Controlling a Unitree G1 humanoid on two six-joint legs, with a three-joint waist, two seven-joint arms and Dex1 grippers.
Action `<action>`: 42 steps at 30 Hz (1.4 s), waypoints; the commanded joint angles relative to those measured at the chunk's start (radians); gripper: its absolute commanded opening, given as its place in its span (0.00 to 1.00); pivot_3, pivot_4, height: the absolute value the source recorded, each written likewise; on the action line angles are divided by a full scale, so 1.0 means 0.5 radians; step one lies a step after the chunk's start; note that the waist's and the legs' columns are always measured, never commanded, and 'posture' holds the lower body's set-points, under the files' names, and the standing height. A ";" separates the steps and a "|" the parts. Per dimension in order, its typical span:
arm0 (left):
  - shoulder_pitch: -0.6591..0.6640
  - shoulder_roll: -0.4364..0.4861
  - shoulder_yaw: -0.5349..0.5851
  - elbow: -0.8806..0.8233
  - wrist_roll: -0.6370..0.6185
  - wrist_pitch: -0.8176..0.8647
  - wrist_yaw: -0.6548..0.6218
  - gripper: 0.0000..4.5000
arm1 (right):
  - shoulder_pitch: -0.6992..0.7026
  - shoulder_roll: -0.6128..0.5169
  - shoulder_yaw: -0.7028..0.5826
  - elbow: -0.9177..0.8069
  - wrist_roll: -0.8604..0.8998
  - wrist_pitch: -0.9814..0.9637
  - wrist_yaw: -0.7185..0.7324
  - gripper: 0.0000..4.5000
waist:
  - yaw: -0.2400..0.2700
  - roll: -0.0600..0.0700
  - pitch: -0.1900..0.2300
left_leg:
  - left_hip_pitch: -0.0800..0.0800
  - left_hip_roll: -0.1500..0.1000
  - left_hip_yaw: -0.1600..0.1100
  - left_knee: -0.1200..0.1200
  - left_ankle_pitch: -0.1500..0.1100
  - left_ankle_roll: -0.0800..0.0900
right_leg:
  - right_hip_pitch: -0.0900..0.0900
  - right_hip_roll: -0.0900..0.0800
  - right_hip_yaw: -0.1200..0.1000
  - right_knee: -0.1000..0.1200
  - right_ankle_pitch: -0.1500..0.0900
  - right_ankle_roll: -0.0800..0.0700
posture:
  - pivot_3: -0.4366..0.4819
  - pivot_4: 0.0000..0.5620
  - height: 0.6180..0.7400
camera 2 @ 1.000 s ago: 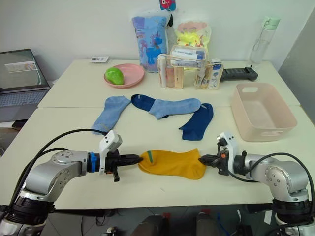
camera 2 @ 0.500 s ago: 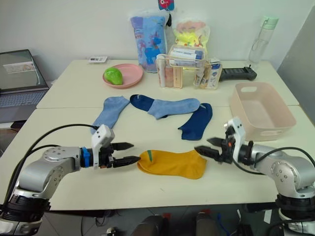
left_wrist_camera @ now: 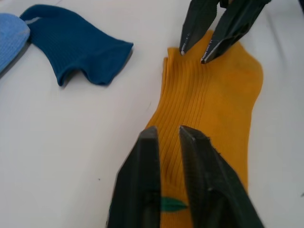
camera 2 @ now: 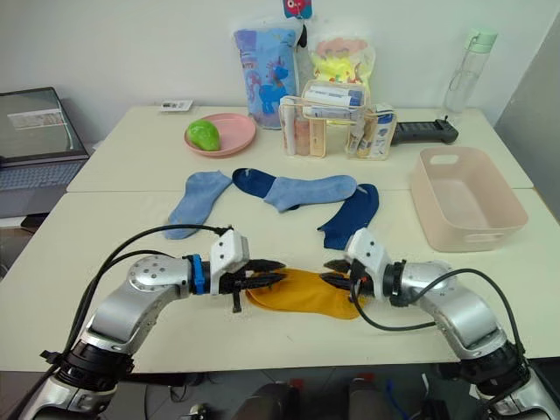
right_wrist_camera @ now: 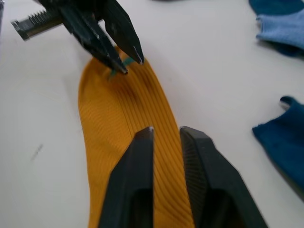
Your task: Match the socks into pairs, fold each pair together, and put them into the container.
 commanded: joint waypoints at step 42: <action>0.192 0.000 0.172 -0.187 -0.222 0.279 -0.009 0.00 | 0.123 -0.046 -0.259 0.118 -0.057 -0.241 0.252 0.01 | 0.001 0.000 -0.003 | 0.003 0.001 -0.001 0.000 0.000 0.001 | 0.003 0.000 0.000 0.001 0.000 0.000 | 0.48 0.27 1.00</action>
